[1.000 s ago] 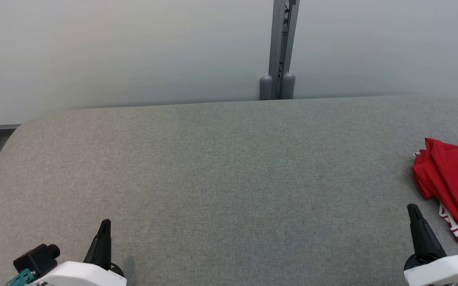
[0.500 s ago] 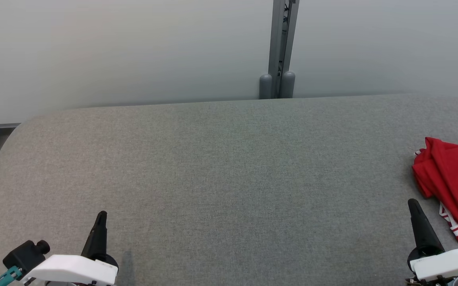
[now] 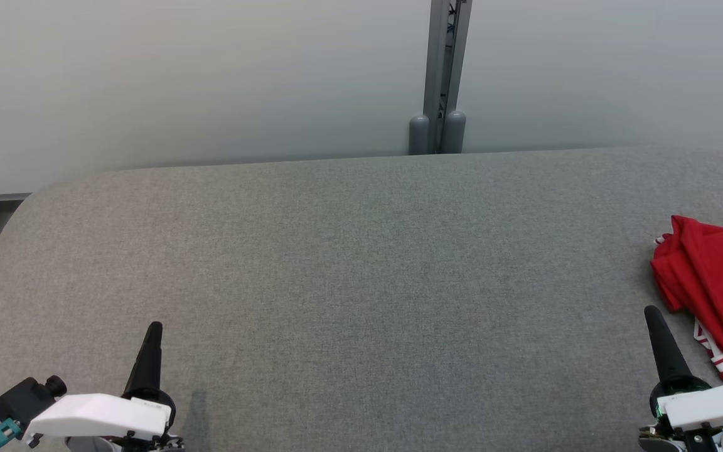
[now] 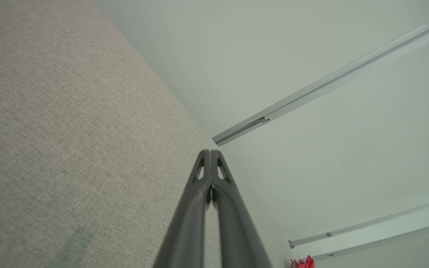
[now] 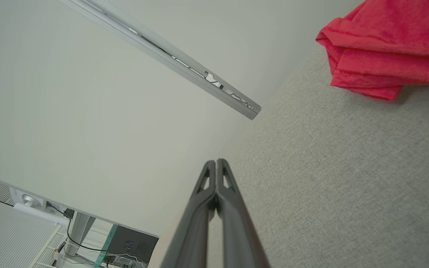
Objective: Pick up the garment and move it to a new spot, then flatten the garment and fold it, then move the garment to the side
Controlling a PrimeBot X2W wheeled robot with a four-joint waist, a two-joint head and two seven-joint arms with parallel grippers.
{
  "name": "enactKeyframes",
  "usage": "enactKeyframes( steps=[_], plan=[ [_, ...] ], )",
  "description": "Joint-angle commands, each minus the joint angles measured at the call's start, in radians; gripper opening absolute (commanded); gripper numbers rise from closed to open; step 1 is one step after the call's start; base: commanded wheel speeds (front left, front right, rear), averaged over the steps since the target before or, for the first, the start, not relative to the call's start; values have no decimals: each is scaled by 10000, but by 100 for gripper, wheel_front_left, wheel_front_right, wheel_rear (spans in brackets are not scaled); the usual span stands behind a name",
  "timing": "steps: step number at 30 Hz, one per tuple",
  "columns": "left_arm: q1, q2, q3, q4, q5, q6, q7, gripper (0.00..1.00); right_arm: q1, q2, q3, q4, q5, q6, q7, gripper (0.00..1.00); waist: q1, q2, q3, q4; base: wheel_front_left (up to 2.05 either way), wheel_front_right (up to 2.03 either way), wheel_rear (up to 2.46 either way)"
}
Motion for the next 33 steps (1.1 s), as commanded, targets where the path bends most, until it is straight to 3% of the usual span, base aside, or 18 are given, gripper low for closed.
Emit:
enactKeyframes(
  steps=[1, 33],
  plan=[
    [-310, 45, 111, -53, -187, -93, 35, 0, -189, -81, -57, -22, 242, 3, 37, 0, -1, -1, 3, -1, 0, 0, 0],
    [-724, -338, 931, 191, -2733, -736, 653, 0, -709, -83, -152, 579, 3272, 3, 406, 0, -1, -1, 96, -23, 0, 0, 0]
  ],
)
